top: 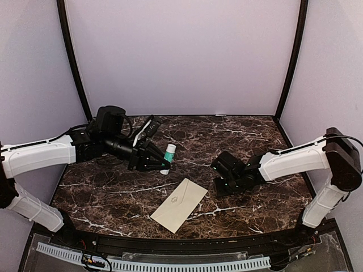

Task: Place the letter into the envelope and seal it
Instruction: Adjust the solid glue cap at the center of the board, then close the solid glue cap on the solid glue.

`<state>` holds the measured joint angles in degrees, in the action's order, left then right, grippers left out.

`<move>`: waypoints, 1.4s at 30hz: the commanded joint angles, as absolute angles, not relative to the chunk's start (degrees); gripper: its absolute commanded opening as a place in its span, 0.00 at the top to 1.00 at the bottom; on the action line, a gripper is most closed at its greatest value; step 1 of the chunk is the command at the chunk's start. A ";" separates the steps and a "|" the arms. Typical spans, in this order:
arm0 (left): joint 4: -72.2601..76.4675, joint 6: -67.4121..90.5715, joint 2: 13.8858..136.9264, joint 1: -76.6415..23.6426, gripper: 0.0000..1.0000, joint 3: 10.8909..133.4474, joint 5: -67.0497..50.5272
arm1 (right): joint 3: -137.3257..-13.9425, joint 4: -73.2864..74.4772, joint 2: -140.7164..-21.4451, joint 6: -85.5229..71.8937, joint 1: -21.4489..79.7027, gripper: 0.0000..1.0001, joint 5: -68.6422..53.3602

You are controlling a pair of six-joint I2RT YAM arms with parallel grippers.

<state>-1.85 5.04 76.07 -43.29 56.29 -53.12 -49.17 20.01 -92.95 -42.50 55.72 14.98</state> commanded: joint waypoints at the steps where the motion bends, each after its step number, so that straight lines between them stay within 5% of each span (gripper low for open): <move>1: -0.79 5.16 75.76 -43.53 1.00 55.99 -54.42 | -50.71 19.92 -93.83 -42.40 55.55 0.73 15.01; 19: -2.11 3.39 76.08 -44.92 1.00 56.28 -52.92 | -51.59 22.79 -85.12 -41.41 55.63 0.86 13.77; 29: -7.32 -2.13 77.67 -51.40 1.00 57.37 -49.29 | -49.62 10.09 -64.26 -38.56 55.63 0.84 -11.52; 42: -7.04 -2.17 78.61 -53.58 1.00 57.24 -52.15 | -47.02 -9.58 -62.75 -38.24 60.86 0.82 -23.80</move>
